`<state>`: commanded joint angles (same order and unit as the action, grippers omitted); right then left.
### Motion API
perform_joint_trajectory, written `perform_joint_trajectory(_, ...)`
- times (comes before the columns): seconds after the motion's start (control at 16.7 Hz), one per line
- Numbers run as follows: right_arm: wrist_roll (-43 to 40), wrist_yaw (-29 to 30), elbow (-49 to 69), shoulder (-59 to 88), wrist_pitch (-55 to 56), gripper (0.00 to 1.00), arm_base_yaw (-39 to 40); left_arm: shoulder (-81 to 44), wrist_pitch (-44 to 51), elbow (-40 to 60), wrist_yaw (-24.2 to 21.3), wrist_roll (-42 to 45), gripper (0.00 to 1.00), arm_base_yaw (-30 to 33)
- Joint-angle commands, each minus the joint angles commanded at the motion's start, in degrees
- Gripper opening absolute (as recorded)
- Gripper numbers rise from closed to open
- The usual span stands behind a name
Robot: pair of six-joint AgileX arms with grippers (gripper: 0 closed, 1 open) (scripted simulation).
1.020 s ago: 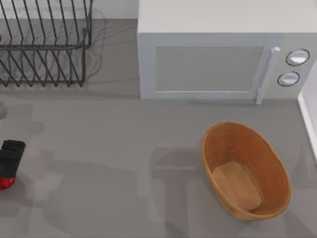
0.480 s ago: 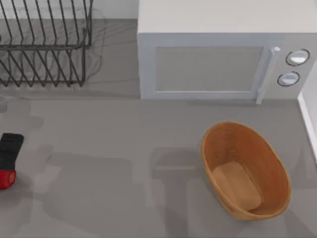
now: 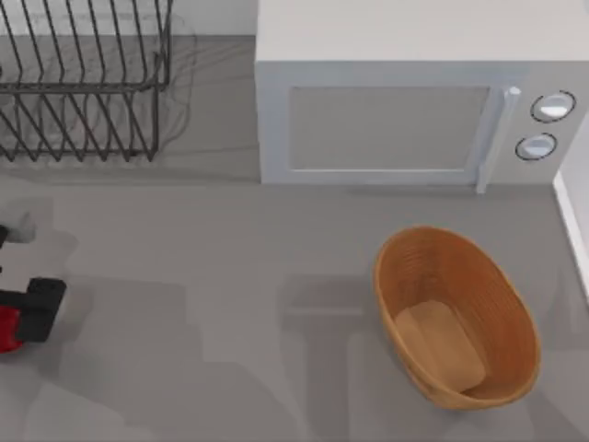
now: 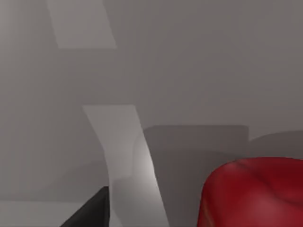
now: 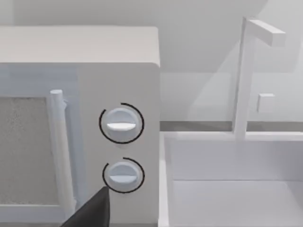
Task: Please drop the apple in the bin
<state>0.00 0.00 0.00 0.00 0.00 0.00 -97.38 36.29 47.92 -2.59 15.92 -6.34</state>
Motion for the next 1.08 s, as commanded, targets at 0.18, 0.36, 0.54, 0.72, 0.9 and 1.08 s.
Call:
perform_joint_trajectory(0.18,0.0,0.0,0.0,0.0,0.0,1.0,0.0,-1.01,-1.41,-0.76,0.0,-0.01,1.0,0.03)
perform_joint_trajectory(0.36,0.0,0.0,0.0,0.0,0.0,1.0,0.0,-1.01,-1.41,-0.76,0.0,-0.01,0.92,0.03)
perform_joint_trajectory(0.54,0.0,0.0,0.0,0.0,0.0,1.0,0.0,-1.01,-1.41,-0.76,0.0,-0.01,0.7,0.03)
perform_joint_trajectory(0.72,0.0,0.0,0.0,0.0,0.0,1.0,0.0,-1.01,-1.41,-0.76,0.0,-0.01,0.47,0.03)
perform_joint_trajectory(0.9,0.0,0.0,0.0,0.0,0.0,1.0,0.0,-1.01,-1.41,-0.76,0.0,-0.01,0.25,0.03)
perform_joint_trajectory(1.08,0.0,0.0,0.0,0.0,0.0,1.0,0.0,-1.01,-1.41,-0.76,0.0,-0.01,0.02,0.03)
